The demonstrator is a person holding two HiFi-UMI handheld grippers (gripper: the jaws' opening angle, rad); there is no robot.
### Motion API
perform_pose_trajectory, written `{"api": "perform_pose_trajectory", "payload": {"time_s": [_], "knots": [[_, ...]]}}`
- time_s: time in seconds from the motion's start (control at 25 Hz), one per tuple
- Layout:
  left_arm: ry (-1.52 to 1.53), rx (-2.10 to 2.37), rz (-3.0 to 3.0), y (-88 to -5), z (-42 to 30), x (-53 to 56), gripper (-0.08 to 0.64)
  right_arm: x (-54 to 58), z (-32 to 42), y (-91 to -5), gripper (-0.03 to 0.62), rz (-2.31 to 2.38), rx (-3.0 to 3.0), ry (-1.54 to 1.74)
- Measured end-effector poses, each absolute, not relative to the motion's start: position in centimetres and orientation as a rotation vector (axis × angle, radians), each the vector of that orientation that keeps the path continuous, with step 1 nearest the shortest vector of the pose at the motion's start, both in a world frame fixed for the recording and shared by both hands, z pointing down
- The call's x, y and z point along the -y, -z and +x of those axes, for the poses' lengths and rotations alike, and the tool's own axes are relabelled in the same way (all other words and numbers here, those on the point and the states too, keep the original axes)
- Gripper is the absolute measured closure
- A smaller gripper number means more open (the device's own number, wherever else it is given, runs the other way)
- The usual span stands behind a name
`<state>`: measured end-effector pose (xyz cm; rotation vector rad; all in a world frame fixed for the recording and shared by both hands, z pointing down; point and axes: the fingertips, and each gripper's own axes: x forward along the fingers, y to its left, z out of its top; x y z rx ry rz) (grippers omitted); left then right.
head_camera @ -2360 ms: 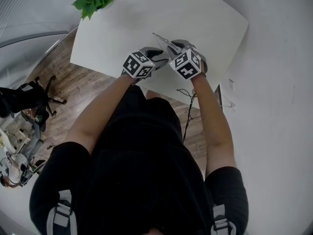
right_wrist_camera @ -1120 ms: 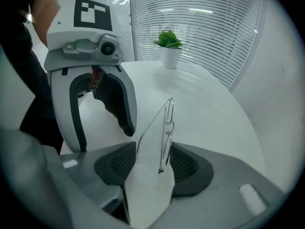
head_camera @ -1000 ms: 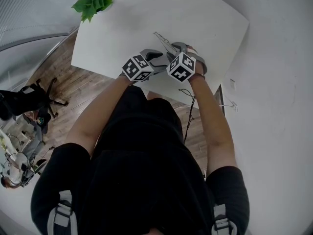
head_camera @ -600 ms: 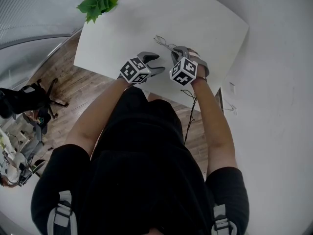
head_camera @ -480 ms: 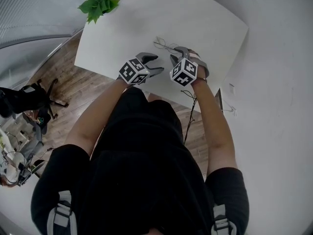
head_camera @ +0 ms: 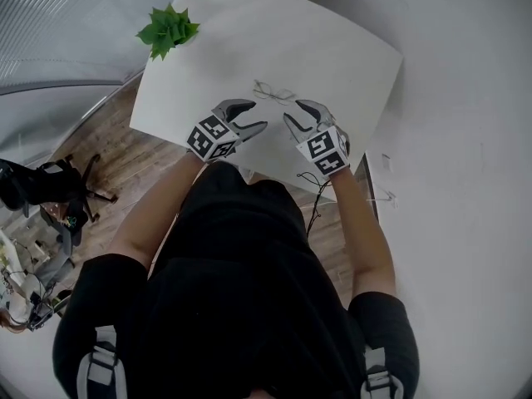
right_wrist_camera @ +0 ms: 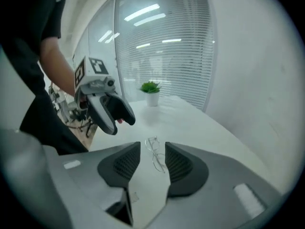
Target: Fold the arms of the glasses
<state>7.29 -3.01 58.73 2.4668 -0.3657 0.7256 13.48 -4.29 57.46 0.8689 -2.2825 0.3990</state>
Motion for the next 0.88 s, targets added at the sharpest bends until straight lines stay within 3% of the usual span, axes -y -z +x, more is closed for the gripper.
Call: {"api": "perform_pose_trajectory", "payload": {"time_s": [0.36,0.88], "knots": [[-0.512,0.467,2.688,-47.3,7.5,5.2,0.379,4.4,14.1,-44.3,0.473,1.227,2.603,-0.411],[-0.277,0.617,2.956,-36.7,7.9,7.8,0.528,4.9,15.2,-36.3,0.569,1.428,2.69,-0.293]]}}
